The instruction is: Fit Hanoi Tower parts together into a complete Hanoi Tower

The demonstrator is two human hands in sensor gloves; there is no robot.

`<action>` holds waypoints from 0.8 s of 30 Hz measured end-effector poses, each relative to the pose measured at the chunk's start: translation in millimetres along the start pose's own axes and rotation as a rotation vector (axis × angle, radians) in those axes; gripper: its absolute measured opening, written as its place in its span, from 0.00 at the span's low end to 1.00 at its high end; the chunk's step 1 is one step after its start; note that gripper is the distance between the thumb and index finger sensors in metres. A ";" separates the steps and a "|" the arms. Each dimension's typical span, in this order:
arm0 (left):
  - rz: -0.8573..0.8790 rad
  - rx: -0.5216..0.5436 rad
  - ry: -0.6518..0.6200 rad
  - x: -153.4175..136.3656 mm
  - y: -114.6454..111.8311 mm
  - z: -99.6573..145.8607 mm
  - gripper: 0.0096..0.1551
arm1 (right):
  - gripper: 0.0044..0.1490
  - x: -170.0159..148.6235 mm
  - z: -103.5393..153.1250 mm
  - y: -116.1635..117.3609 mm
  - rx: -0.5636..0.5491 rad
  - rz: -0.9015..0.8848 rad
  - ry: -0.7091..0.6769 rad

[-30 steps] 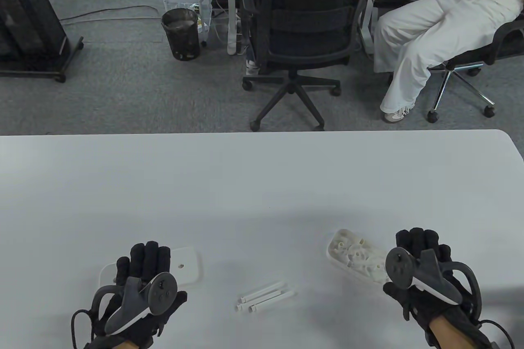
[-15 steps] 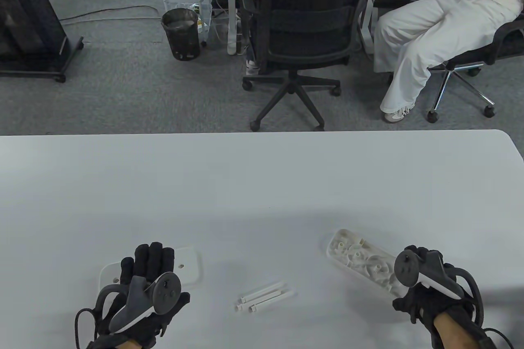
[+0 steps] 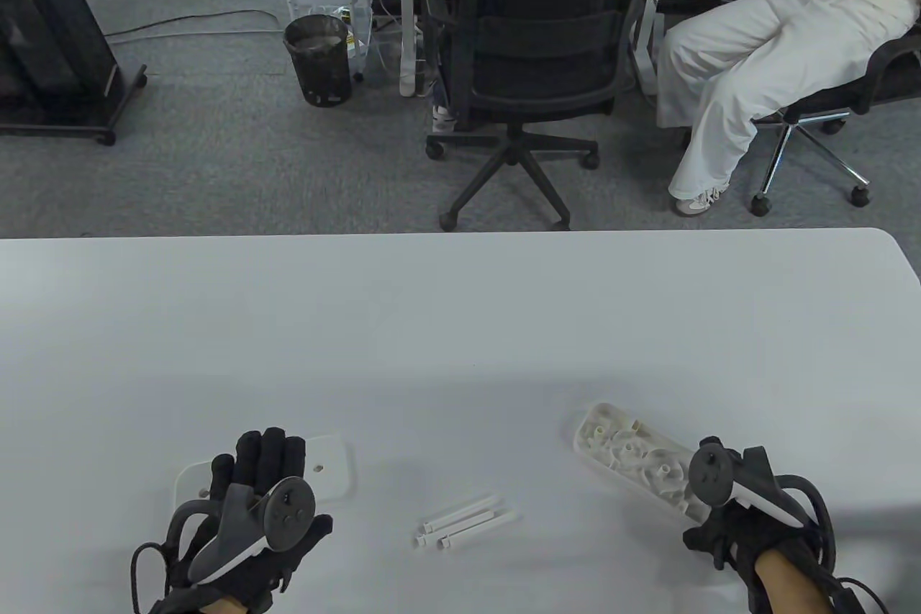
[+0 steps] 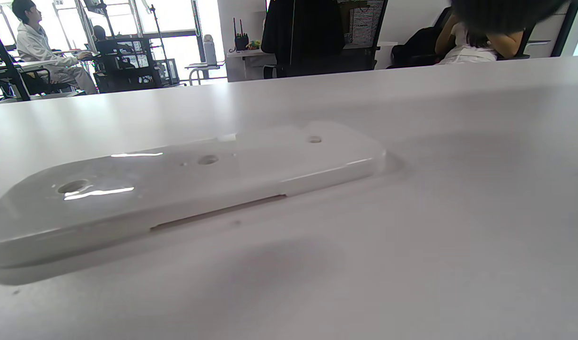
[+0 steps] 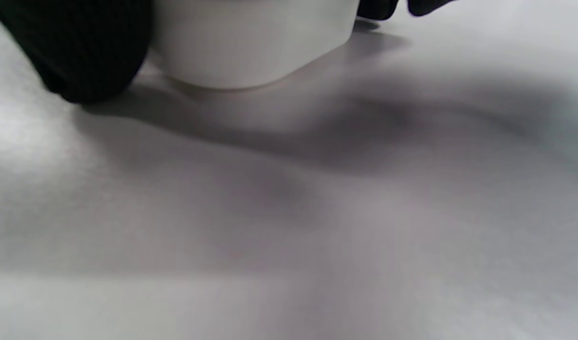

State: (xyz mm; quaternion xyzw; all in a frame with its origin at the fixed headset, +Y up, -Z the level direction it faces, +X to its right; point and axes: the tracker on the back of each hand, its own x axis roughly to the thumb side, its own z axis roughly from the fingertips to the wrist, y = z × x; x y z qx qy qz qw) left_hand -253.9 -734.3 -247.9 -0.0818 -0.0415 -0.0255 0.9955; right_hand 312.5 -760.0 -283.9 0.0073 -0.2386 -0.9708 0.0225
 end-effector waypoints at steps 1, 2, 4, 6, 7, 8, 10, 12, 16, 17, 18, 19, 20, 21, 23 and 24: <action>0.002 -0.001 -0.001 -0.1 -0.3 -0.2 0.62 | 0.79 -0.9 0.1 0.4 -0.007 -0.004 -0.001; 0.008 -0.003 -0.001 -0.7 -1.1 -0.7 0.62 | 0.79 -2.8 0.6 1.0 -0.014 -0.014 0.002; 0.019 -0.008 -0.003 -1.1 -2.2 -1.3 0.61 | 0.79 -4.8 0.3 2.6 0.004 -0.042 0.010; 0.018 -0.011 -0.005 -1.2 -3.3 -2.0 0.62 | 0.79 -6.1 0.5 2.8 -0.003 -0.063 0.012; 0.017 -0.012 -0.005 -0.9 -3.5 -2.1 0.62 | 0.79 -5.8 0.6 2.3 -0.006 -0.065 0.012; 0.018 -0.014 -0.006 -1.1 -4.0 -2.4 0.61 | 0.79 -5.1 1.1 0.8 -0.021 -0.063 0.013; 0.021 -0.015 -0.006 -1.0 -4.4 -2.5 0.61 | 0.79 -4.5 2.2 -2.2 -0.062 -0.063 0.010; 0.024 -0.016 -0.007 -1.3 -4.8 -2.6 0.61 | 0.79 -6.0 5.1 -6.4 -0.087 -0.099 -0.001; 0.028 -0.018 -0.007 -2.1 -5.6 -3.2 0.61 | 0.79 -9.2 12.5 -17.0 -0.165 -0.220 -0.039; 0.030 -0.019 -0.008 -2.0 -5.8 -3.4 0.61 | 0.79 -9.0 15.1 -20.5 -0.191 -0.241 -0.049; 0.032 -0.019 -0.010 -2.8 -6.4 -3.8 0.61 | 0.79 -8.3 18.0 -24.5 -0.215 -0.252 -0.059; 0.034 -0.014 -0.013 -2.4 -6.1 -3.7 0.61 | 0.79 -7.7 19.1 -26.0 -0.223 -0.256 -0.062; 0.036 -0.011 -0.014 -2.6 -6.2 -3.8 0.61 | 0.80 -5.8 22.0 -29.6 -0.257 -0.266 -0.072; 0.038 -0.010 -0.015 -2.2 -5.9 -3.7 0.61 | 0.80 -3.6 24.2 -33.2 -0.276 -0.265 -0.085; 0.041 -0.005 -0.017 -2.3 -6.0 -3.6 0.61 | 0.80 0.5 27.9 -39.0 -0.308 -0.276 -0.106; 0.042 -0.004 -0.018 -2.5 -6.1 -3.5 0.61 | 0.80 3.3 30.4 -42.7 -0.323 -0.290 -0.124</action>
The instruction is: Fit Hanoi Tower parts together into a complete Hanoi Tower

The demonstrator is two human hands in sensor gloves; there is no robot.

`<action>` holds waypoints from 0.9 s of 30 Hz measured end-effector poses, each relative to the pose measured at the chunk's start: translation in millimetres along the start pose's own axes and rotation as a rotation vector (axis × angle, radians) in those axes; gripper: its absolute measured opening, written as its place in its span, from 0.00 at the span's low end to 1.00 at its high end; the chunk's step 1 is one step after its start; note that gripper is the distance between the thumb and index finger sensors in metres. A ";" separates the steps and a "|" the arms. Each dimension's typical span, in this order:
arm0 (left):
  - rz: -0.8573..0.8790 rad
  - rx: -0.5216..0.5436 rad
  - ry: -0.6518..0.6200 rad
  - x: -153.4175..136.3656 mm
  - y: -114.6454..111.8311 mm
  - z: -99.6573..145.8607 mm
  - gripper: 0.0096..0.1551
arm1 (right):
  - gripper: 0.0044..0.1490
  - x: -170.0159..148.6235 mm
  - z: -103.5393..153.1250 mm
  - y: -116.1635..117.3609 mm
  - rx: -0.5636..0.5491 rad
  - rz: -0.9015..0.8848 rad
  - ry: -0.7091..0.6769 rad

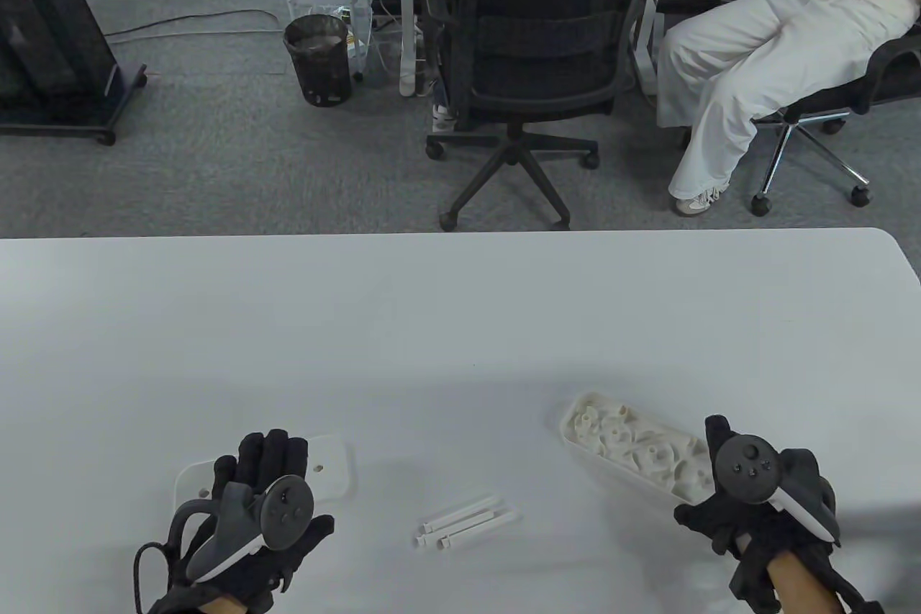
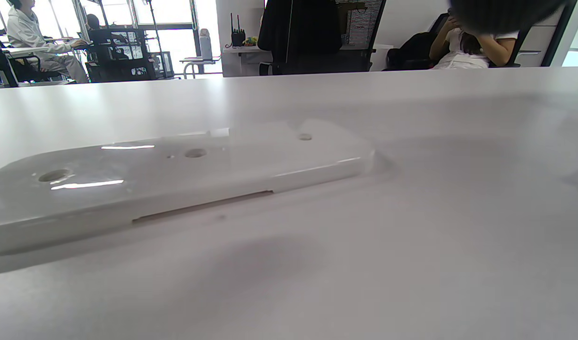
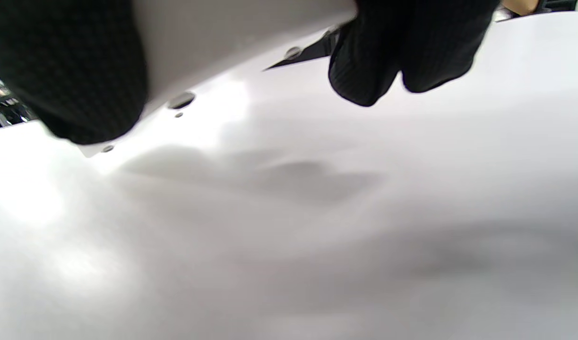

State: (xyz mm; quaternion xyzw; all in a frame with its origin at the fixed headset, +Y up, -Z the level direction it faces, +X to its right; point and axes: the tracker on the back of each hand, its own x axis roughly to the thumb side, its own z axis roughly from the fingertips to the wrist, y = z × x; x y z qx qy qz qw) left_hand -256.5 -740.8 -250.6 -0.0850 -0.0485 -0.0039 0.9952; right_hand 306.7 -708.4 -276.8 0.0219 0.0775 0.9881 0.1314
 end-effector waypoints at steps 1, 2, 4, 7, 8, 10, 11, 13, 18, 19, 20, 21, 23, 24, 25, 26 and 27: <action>0.001 0.000 -0.001 0.4 0.1 0.2 0.61 | 0.80 4.4 0.5 -3.1 -0.015 -0.018 -0.016; 0.002 0.000 -0.001 -0.3 -0.3 0.0 0.61 | 0.80 7.8 1.2 -5.6 -0.024 -0.032 -0.028; 0.004 0.000 -0.001 -0.8 -0.4 -0.1 0.61 | 0.80 16.3 2.2 -11.0 -0.044 -0.069 -0.064; 0.013 0.002 0.000 -2.7 -0.8 -0.3 0.61 | 0.80 32.0 2.4 -18.8 -0.060 -0.120 -0.125; 0.014 0.003 0.000 -2.8 -0.7 -0.1 0.61 | 0.79 38.1 2.6 -20.9 -0.067 -0.139 -0.148; 0.017 0.006 0.000 -3.6 -0.9 -0.2 0.61 | 0.79 50.0 3.5 -23.7 -0.079 -0.155 -0.182; 0.018 0.008 0.000 -3.5 -0.8 -0.1 0.61 | 0.80 57.5 3.9 -24.8 -0.085 -0.160 -0.208; 0.023 0.009 0.002 -4.8 -1.4 -0.1 0.61 | 0.79 68.9 4.4 -25.7 -0.092 -0.195 -0.249; 0.040 0.007 0.002 -7.5 -3.4 -1.1 0.61 | 0.79 91.1 3.4 -26.7 -0.118 -0.338 -0.328; 0.044 0.006 0.002 -7.8 -3.8 -1.2 0.61 | 0.79 96.2 3.1 -26.7 -0.113 -0.369 -0.345; 0.047 0.006 0.001 -8.4 -4.4 -1.6 0.61 | 0.79 100.4 3.0 -26.9 -0.114 -0.391 -0.359; 0.049 0.005 0.001 -8.0 -4.3 -1.6 0.61 | 0.79 104.4 2.7 -27.2 -0.112 -0.404 -0.373; 0.051 0.005 -0.003 -7.6 -4.9 -2.2 0.61 | 0.79 114.6 2.9 -28.1 -0.108 -0.447 -0.407; 0.053 0.003 -0.003 -8.5 -5.8 -2.7 0.61 | 0.79 117.6 3.6 -28.4 -0.116 -0.467 -0.418; 0.056 0.001 -0.006 -7.6 -6.0 -2.8 0.61 | 0.79 121.7 3.8 -28.0 -0.121 -0.503 -0.435; 0.058 0.000 -0.008 -8.1 -6.7 -3.1 0.61 | 0.79 123.9 4.4 -27.5 -0.123 -0.526 -0.445; 0.061 0.000 -0.009 -7.6 -6.8 -3.1 0.61 | 0.79 126.8 4.8 -26.1 -0.137 -0.562 -0.457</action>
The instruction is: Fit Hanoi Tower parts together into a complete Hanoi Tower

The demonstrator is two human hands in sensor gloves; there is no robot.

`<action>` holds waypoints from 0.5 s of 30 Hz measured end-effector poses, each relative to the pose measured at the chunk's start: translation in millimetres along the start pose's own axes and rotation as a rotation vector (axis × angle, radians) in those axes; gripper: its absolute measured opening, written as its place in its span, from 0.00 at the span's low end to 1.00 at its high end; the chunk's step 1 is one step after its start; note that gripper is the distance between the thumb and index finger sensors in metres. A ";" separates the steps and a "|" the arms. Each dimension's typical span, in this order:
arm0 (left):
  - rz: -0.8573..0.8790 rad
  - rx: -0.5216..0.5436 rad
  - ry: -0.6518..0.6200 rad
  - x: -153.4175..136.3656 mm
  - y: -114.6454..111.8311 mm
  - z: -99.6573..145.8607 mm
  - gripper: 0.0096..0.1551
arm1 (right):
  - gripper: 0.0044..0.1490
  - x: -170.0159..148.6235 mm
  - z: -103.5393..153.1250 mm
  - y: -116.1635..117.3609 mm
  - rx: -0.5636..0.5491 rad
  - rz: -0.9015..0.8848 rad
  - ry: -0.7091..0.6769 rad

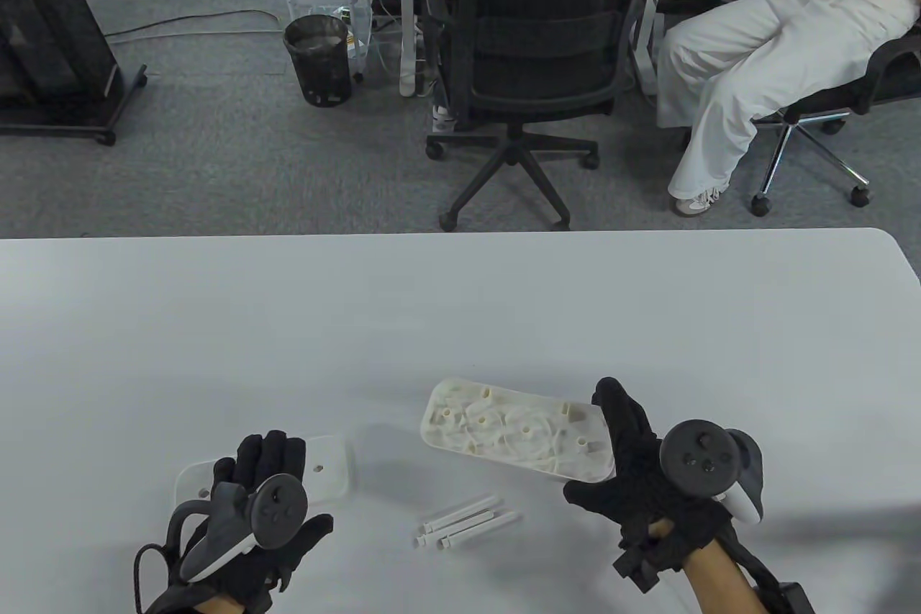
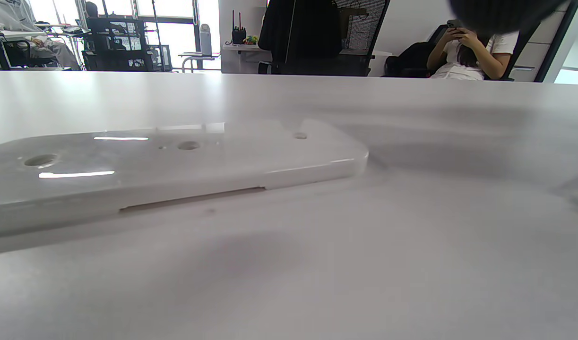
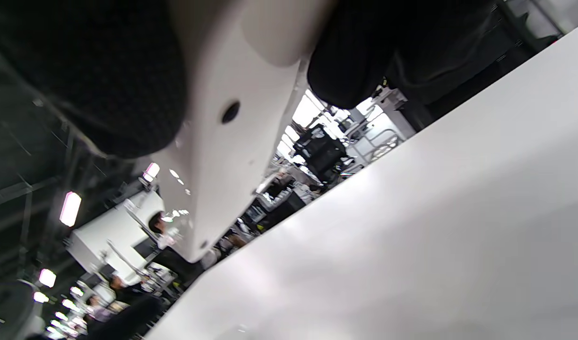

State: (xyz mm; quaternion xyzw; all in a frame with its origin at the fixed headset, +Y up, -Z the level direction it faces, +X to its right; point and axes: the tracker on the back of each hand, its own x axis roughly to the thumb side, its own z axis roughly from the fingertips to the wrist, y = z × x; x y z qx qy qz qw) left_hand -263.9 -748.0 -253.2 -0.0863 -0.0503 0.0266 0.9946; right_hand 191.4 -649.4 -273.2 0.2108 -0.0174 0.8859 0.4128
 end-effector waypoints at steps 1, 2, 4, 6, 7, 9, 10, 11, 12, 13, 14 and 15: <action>0.005 -0.001 -0.002 -0.6 -0.7 -0.3 0.61 | 0.79 0.8 -0.3 2.8 -0.011 -0.026 -0.012; 0.010 -0.002 -0.004 0.1 -0.7 0.0 0.61 | 0.78 0.6 -0.3 4.8 -0.013 -0.040 -0.021; 0.026 -0.004 -0.009 -0.3 -1.7 -0.1 0.61 | 0.78 -3.0 2.2 10.4 -0.043 -0.126 -0.047; 0.033 -0.007 -0.014 -1.1 -3.2 -1.1 0.61 | 0.78 -6.8 5.8 15.8 -0.072 -0.219 -0.067; 0.034 -0.011 -0.016 -1.6 -3.9 -2.1 0.61 | 0.78 -6.7 6.5 16.2 -0.058 -0.238 -0.077; 0.044 -0.019 -0.021 -2.1 -5.7 -4.2 0.61 | 0.78 -6.3 9.9 15.6 -0.071 -0.250 -0.097; 0.047 -0.021 -0.025 -1.2 -6.1 -4.8 0.61 | 0.78 -6.3 11.6 15.6 -0.091 -0.266 -0.103; 0.049 -0.027 -0.027 -1.5 -7.1 -5.9 0.61 | 0.78 -6.1 13.0 15.7 -0.087 -0.290 -0.113; 0.053 -0.033 -0.032 -0.6 -6.8 -6.3 0.61 | 0.78 -6.2 13.3 15.9 -0.082 -0.303 -0.118; 0.066 -0.037 -0.035 -1.0 -6.6 -7.2 0.61 | 0.78 -6.1 13.7 16.1 -0.080 -0.319 -0.124; 0.083 -0.038 -0.041 -0.2 -4.9 -8.1 0.62 | 0.78 -5.9 13.5 16.3 -0.075 -0.331 -0.130; 0.097 -0.043 -0.045 -1.6 -4.3 -10.1 0.62 | 0.78 -5.8 13.4 16.2 -0.072 -0.337 -0.135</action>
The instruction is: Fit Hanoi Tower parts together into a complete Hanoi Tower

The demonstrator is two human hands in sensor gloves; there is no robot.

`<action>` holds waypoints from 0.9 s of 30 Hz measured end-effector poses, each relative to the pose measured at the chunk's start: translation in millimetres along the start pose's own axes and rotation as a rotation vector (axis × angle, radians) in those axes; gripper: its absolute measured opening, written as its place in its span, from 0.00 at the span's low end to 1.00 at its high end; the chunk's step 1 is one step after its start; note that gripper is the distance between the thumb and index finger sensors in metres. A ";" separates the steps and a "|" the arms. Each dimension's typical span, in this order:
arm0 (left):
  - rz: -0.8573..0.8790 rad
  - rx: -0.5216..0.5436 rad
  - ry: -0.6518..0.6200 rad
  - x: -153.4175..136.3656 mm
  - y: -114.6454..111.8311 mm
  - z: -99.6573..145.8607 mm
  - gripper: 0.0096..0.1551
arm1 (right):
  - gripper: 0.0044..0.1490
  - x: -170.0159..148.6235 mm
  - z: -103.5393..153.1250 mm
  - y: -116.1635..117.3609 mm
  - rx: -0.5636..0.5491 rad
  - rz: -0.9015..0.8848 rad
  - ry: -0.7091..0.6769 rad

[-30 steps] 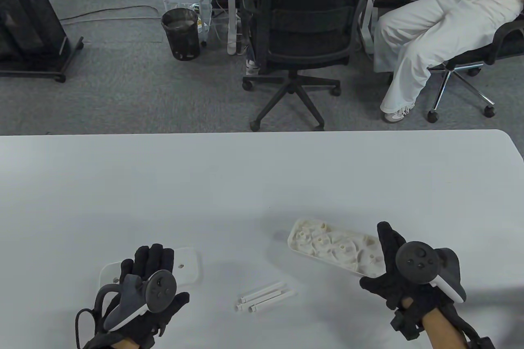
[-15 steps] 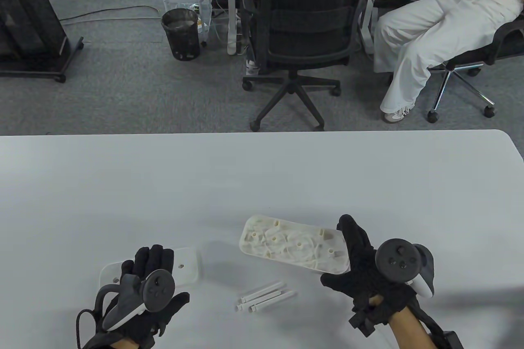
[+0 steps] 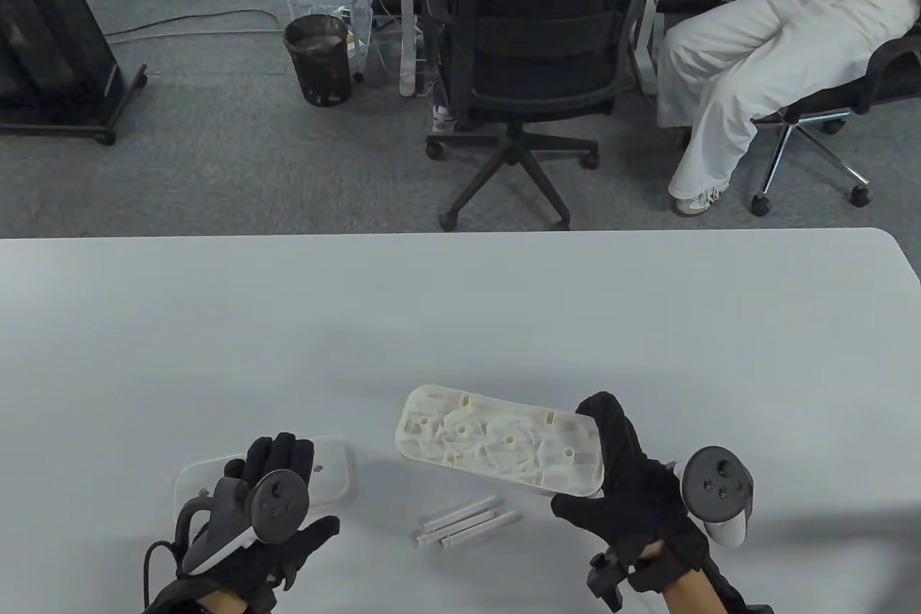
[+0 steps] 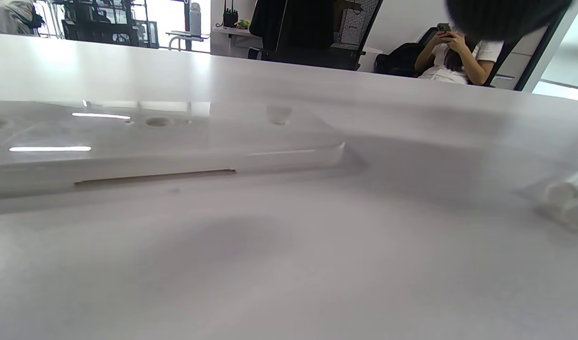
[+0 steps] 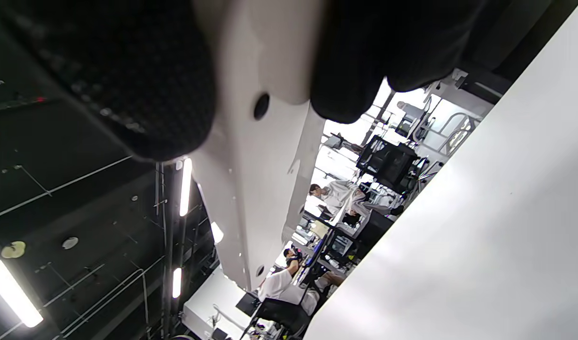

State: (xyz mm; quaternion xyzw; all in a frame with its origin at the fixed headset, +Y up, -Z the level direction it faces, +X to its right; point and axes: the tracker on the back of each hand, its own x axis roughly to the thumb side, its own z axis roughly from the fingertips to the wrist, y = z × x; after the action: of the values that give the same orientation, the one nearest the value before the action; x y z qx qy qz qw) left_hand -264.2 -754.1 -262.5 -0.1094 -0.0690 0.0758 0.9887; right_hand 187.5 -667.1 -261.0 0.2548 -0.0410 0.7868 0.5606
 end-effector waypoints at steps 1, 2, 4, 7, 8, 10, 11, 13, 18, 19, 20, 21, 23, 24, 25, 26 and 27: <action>0.022 -0.011 0.003 -1.7 2.2 -3.0 0.62 | 0.78 -0.3 -0.7 0.3 0.004 -0.011 -0.004; 0.032 -0.019 0.003 -3.5 4.2 -5.4 0.63 | 0.78 -0.5 -0.9 0.7 0.007 -0.018 -0.004; 0.041 -0.034 0.011 -9.1 9.1 -12.3 0.63 | 0.78 -1.8 -1.2 1.9 0.007 -0.033 -0.004; 0.009 -0.101 0.021 -20.6 12.4 -30.1 0.64 | 0.78 -3.0 -1.5 2.0 0.015 -0.058 -0.003; -0.012 -0.146 0.031 -26.1 11.8 -38.2 0.65 | 0.78 -3.2 -1.3 1.8 0.017 -0.068 -0.005; -0.046 -0.198 0.030 -33.1 8.4 -50.6 0.67 | 0.78 -2.8 -0.9 1.5 0.017 -0.075 -0.009; -0.067 -0.232 0.030 -35.1 6.8 -55.6 0.68 | 0.79 -2.4 -0.6 1.0 0.018 -0.073 -0.012; -0.124 -0.292 0.038 -39.1 0.4 -64.2 0.70 | 0.79 -1.5 -0.3 0.3 0.016 -0.073 -0.017; -0.252 -0.374 0.019 -41.7 -11.4 -77.7 0.74 | 0.79 -1.0 -0.6 -1.3 0.026 -0.082 -0.025; -0.271 -0.375 0.018 -40.1 -11.0 -78.5 0.74 | 0.79 -1.2 -0.7 -1.2 0.023 -0.082 -0.024; -0.291 -0.384 0.014 -40.6 -12.1 -80.9 0.74 | 0.79 -1.5 -0.6 -1.0 0.024 -0.083 -0.023; -0.307 -0.390 0.013 -39.7 -12.8 -82.0 0.73 | 0.79 -2.4 -0.7 -0.6 0.025 -0.091 -0.020; -0.308 -0.409 0.025 -39.7 -14.4 -84.4 0.72 | 0.79 -3.5 -1.3 0.4 0.028 -0.115 -0.013; -0.278 -0.407 0.014 -40.2 -13.5 -85.1 0.72 | 0.79 -3.8 -1.7 0.4 0.024 -0.115 -0.015; -0.267 -0.388 0.004 -39.3 -12.4 -84.8 0.73 | 0.79 -4.1 -2.3 0.6 0.029 -0.117 -0.014; -0.269 -0.351 -0.011 -39.6 -11.1 -84.4 0.72 | 0.79 -4.2 -2.5 0.7 0.030 -0.118 -0.014; -0.267 -0.323 -0.028 -39.1 -10.8 -83.6 0.71 | 0.79 -4.1 -2.6 0.9 0.029 -0.117 -0.014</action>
State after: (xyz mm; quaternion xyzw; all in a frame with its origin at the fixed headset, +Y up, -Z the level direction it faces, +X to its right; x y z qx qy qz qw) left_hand -288.3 -788.2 -345.6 -0.2553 -0.1080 -0.0662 0.9585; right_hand 186.8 -670.0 -264.8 0.2703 -0.0183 0.7514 0.6017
